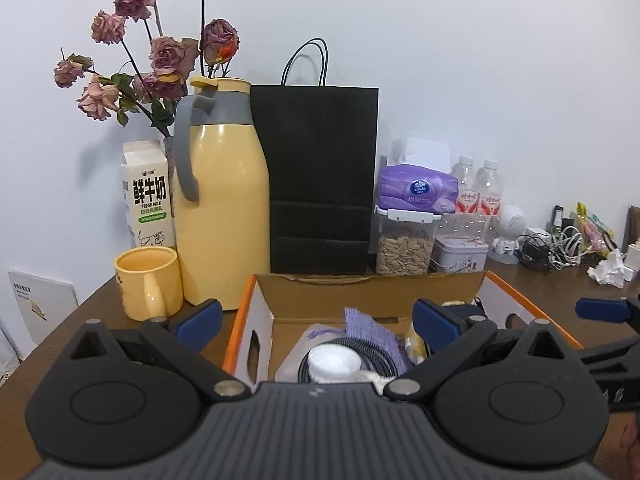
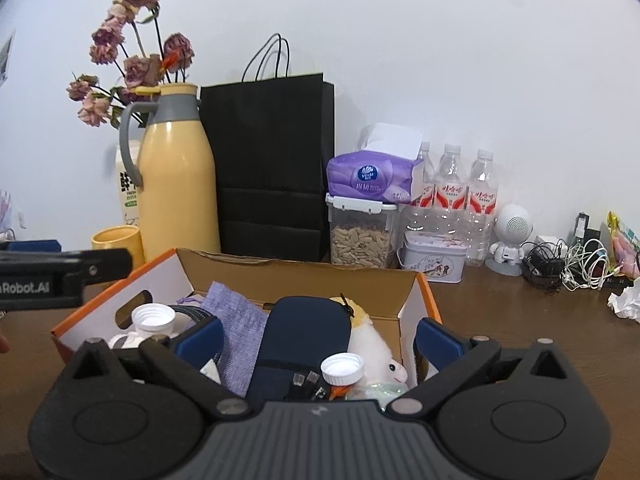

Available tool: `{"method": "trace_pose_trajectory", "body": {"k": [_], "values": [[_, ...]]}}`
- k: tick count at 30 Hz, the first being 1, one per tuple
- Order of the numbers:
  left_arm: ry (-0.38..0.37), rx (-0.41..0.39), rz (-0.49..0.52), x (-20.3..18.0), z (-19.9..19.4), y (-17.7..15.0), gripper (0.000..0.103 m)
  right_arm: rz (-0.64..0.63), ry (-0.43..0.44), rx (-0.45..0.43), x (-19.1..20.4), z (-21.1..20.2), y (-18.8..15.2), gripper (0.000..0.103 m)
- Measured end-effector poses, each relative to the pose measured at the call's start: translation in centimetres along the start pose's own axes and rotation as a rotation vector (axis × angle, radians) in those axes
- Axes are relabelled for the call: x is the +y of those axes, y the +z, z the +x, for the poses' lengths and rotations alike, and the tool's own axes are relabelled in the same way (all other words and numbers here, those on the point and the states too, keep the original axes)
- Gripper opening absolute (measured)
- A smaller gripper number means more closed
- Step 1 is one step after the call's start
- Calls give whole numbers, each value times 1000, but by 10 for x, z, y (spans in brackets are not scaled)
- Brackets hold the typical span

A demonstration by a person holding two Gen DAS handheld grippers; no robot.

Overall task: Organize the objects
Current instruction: 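Withdraw both grippers from the box toward the red flower keychain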

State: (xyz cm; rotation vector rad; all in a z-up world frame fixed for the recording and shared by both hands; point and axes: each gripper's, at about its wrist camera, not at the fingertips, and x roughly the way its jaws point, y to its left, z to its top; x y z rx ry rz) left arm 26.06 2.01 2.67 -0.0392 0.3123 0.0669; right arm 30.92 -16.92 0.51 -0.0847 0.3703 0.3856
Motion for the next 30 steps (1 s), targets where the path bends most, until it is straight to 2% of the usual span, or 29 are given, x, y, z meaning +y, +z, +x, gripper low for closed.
{"method": "trace_pose_trajectory", "body": {"k": [6, 14, 24, 30], "values": [[-24, 20, 26, 9, -23, -18, 103, -18, 29, -14, 0, -24, -13, 103], [-12, 126, 52, 18, -31, -54, 103, -63, 79, 45, 12, -38, -39, 103], [0, 201, 8, 30, -27, -70, 103, -73, 116, 151, 21, -27, -59, 103], [-1, 204, 3, 31, -28, -71, 103, -63, 139, 193, 24, -17, -64, 103]]}}
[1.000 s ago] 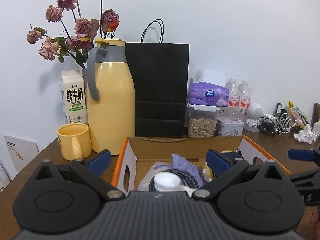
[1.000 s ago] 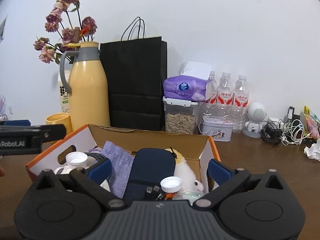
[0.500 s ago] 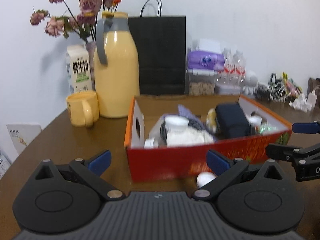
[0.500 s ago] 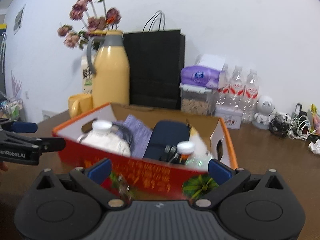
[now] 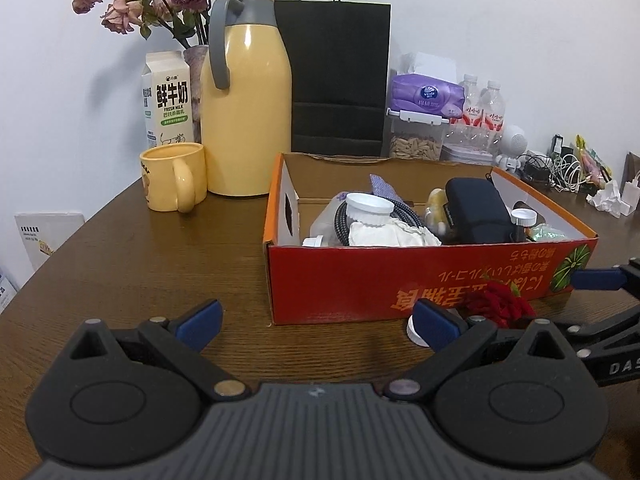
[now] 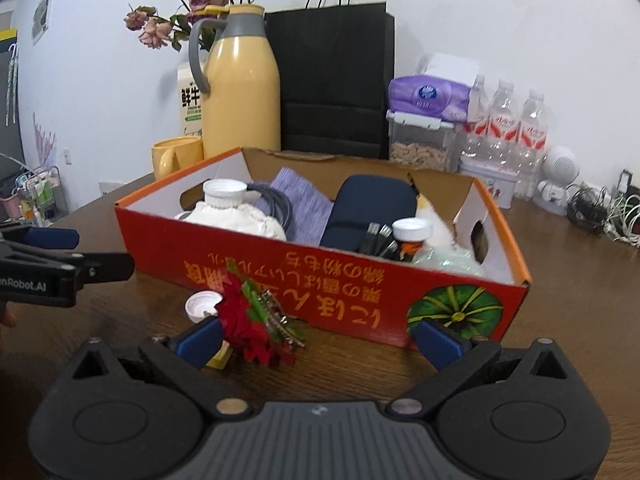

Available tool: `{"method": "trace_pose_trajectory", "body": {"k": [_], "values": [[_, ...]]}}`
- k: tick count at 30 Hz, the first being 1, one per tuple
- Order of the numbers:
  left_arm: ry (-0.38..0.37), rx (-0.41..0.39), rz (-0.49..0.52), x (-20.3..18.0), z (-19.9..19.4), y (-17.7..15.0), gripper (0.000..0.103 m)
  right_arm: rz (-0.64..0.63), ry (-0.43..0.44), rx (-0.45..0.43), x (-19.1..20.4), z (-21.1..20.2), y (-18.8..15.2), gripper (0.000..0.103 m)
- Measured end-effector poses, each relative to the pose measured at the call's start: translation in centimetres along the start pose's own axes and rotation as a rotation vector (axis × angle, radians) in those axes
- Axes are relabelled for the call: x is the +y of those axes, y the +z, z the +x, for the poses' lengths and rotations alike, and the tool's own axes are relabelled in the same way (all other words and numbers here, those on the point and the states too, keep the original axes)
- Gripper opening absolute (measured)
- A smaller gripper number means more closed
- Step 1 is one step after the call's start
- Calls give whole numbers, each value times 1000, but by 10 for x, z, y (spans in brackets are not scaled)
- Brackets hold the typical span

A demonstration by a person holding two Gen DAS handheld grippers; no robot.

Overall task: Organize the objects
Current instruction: 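Withdraw both grippers from the box toward the red flower keychain, then grasp the red flower keychain with the right gripper while the left gripper grasps a white cap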

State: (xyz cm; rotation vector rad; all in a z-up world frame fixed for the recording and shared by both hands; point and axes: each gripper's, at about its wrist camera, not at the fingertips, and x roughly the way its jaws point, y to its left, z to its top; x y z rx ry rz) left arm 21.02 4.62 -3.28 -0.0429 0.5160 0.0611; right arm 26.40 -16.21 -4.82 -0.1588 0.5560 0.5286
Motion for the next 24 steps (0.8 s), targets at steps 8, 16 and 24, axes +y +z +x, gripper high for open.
{"method": "trace_pose_trajectory", "body": {"k": [8, 16, 24], "values": [[-5, 2, 3, -2, -1, 1, 103, 55, 39, 5, 1, 9, 3, 84], [-4, 9, 8, -4, 0, 0, 103, 83, 92, 31, 5, 18, 4, 61], [0, 30, 9, -3, 6, -2, 103, 86, 115, 38, 6, 17, 3, 46]]}}
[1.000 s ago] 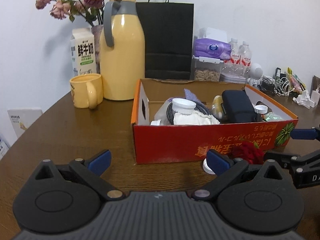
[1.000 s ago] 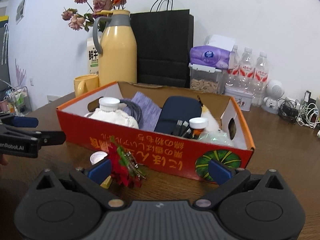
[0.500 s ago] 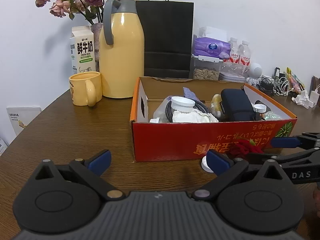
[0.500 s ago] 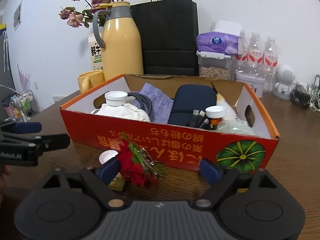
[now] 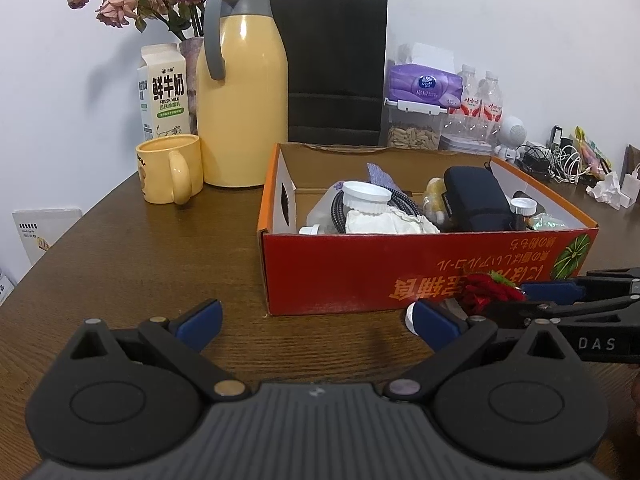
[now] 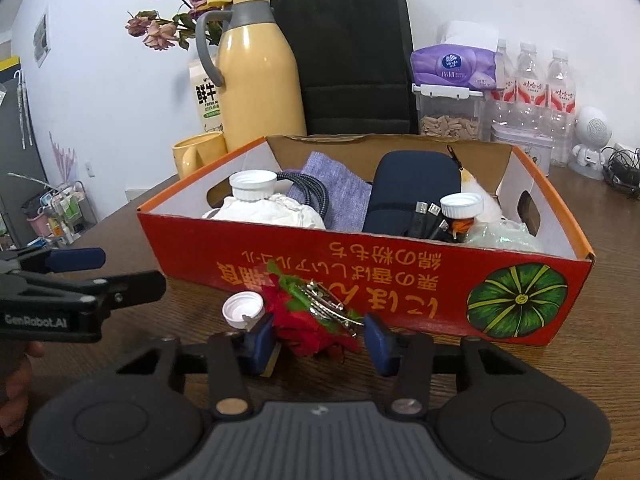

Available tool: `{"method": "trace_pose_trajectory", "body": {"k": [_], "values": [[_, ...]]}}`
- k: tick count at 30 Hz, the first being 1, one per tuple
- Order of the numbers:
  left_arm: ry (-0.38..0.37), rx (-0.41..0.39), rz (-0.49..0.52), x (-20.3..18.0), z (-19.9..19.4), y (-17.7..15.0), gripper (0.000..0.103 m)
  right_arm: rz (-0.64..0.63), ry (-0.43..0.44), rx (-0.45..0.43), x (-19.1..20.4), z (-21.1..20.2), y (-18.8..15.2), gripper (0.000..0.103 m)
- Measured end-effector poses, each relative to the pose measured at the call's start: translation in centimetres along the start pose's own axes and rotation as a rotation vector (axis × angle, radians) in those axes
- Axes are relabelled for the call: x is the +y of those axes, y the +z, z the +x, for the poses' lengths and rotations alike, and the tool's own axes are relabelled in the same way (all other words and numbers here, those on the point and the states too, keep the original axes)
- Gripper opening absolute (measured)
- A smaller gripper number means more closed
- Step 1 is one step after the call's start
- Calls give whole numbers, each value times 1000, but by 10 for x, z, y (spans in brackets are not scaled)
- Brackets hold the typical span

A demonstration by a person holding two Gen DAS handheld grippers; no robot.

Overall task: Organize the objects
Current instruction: 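Grasp the red flower keychain with the right gripper while the left gripper grasps a white cap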

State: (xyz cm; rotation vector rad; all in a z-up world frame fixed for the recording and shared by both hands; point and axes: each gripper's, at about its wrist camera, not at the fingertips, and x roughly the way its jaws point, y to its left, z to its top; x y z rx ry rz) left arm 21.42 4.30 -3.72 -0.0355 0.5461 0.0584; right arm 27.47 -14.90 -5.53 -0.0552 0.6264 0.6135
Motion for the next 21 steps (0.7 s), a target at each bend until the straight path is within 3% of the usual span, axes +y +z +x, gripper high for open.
{"method": "trace_pose_trajectory", "body": {"k": [21], "values": [[-11, 28, 18, -5, 10, -4, 103, 3, -32, -88, -18, -38, -6, 37]]}}
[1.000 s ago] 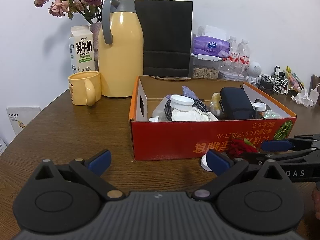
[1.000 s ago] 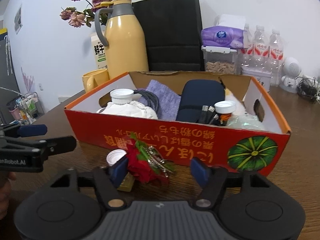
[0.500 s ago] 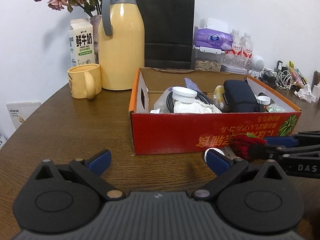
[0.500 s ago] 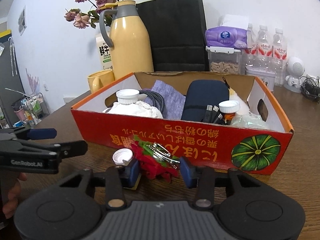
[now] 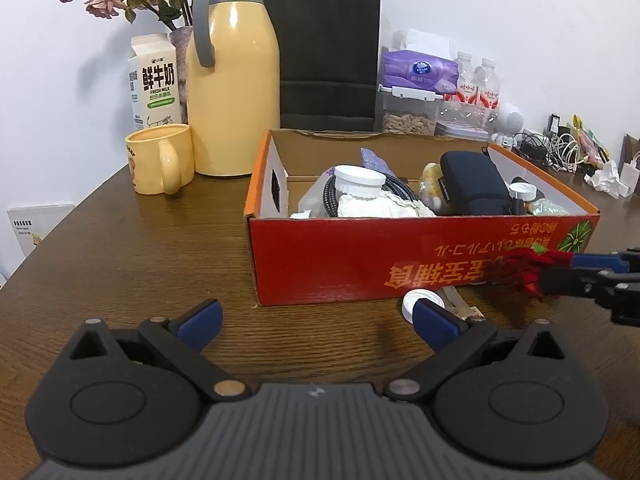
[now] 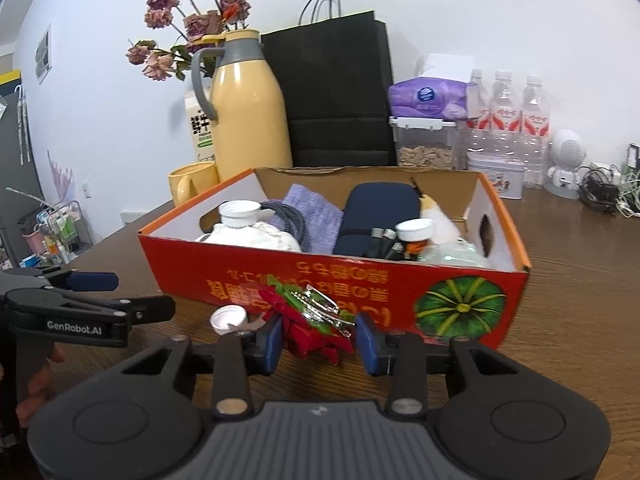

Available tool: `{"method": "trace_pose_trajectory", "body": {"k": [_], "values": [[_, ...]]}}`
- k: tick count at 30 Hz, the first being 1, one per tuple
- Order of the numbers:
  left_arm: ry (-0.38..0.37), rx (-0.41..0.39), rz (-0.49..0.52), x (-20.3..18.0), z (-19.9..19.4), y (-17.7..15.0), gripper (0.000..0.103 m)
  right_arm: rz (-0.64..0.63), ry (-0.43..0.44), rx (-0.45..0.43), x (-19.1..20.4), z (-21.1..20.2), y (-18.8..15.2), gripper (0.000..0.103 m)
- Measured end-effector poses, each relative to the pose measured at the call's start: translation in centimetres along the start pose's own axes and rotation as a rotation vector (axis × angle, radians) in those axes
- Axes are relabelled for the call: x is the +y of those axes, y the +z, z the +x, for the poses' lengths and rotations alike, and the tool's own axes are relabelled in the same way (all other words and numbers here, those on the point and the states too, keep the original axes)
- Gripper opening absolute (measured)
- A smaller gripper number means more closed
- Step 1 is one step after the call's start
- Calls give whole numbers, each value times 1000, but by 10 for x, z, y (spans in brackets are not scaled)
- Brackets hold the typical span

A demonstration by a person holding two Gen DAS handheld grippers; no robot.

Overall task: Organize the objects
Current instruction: 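Grasp the red flower keychain with the right gripper while the left gripper grasps a white cap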

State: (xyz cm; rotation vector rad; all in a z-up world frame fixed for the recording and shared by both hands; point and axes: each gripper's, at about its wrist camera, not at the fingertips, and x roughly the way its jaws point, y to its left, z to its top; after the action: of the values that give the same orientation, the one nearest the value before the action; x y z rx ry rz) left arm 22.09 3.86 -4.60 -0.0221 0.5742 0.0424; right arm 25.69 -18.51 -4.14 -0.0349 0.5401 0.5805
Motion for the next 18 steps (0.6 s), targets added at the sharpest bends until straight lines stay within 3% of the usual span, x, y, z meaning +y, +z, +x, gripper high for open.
{"method": "trace_pose_trajectory", "body": {"k": [6, 18], "values": [[-4, 4, 46, -11, 2, -2, 103, 26, -38, -9, -17, -9, -4, 37], [-53, 44, 93, -33, 17, -1, 75, 14, -39, -22, -15, -13, -4, 37]]}}
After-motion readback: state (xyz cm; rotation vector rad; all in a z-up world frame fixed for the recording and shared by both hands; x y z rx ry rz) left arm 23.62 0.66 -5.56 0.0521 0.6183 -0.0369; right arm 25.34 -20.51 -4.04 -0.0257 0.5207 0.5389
